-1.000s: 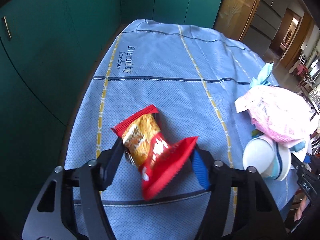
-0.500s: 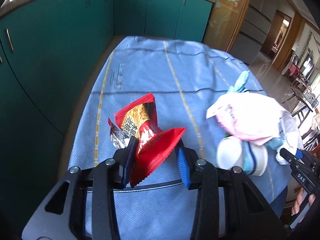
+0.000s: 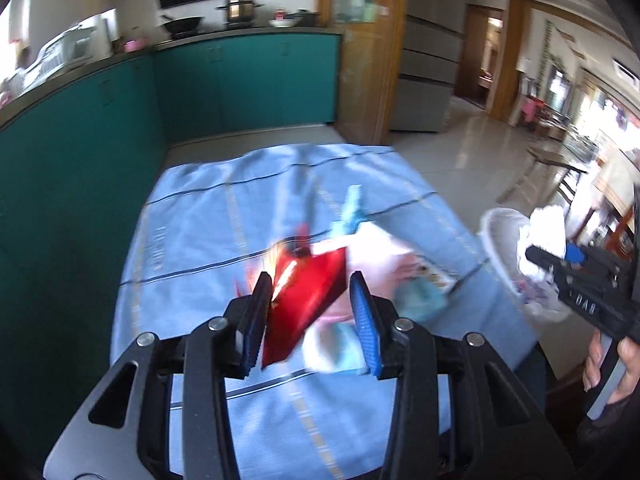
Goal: Collect trash
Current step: 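Carry the white tissue into the bin with the right tool while the left tool lifts the red wrapper, then carry the red wrapper over the bin with the left tool while the right tool releases the tissue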
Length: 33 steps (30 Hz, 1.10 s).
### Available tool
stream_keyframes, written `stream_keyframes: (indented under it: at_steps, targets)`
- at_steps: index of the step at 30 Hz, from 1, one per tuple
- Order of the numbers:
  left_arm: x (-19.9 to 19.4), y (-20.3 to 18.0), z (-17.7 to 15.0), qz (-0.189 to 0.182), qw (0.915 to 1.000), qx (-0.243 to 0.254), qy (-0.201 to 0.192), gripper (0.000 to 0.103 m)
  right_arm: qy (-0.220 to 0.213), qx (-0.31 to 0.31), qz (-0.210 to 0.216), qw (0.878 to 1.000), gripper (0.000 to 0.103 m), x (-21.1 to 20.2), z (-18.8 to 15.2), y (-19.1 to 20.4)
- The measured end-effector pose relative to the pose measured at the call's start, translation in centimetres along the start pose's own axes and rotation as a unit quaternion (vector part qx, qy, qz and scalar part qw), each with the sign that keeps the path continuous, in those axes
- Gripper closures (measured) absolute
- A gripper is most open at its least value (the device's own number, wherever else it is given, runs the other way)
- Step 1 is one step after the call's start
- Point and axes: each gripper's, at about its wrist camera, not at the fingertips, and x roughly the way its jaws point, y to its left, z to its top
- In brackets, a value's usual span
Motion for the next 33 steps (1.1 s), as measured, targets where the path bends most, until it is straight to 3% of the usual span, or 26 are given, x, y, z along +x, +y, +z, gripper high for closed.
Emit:
stream_keyframes:
  at_steps: [7,10,13,14,15,18,20,22,26,29,33]
  targets:
    - [2.9,-7.7,1.8,-0.088,0.9947,0.051,0.012,0.063,-0.013,0.049,-0.076,0.996,0.061,-2.0,-0.5,-6.5]
    - [4.3,-10.1,2.1,-0.103,0.9924,0.062,0.026,0.067,-0.008,0.090,-0.103,0.991,0.061,-2.8,-1.7,-10.3]
    - [3.8,-10.8,2.2,-0.082,0.9940,0.072,0.011,0.063,0.004,0.114,-0.120,0.986,0.061,-3.4,-3.2,-12.8]
    - [3.5,-10.2,2.4,-0.070,0.9954,0.065,0.004,0.047,0.008,0.118,-0.122,0.985,0.061,-3.5,-3.7,-13.3]
    - [3.1,-9.2,2.4,-0.059,0.9969,0.053,-0.002,0.039,0.013,0.123,-0.123,0.985,0.061,-3.5,-4.2,-13.9]
    - [2.3,-5.5,1.6,-0.011,0.9998,0.018,0.001,0.031,0.022,0.130,-0.117,0.984,0.061,-2.9,-5.0,-14.5]
    - [2.1,-2.5,0.2,0.034,0.9992,-0.010,0.020,0.016,0.023,0.133,-0.102,0.986,0.061,-2.3,-5.1,-14.2]
    - [2.0,0.4,-1.8,0.055,0.9969,-0.036,0.044,0.012,0.024,0.130,-0.076,0.988,0.061,-1.7,-4.9,-13.1]
    - [2.8,3.7,-5.5,0.041,0.9928,-0.066,0.091,0.007,0.032,0.092,-0.006,0.995,0.061,0.2,-4.0,-8.4]
    - [3.9,3.9,-7.5,0.006,0.9916,-0.064,0.112,0.005,0.041,0.057,0.032,0.997,0.061,1.5,-3.5,-4.2]
    - [6.0,2.9,-8.5,-0.004,0.9911,-0.052,0.123,0.005,0.053,0.020,0.063,0.996,0.061,2.1,-3.6,-0.2]
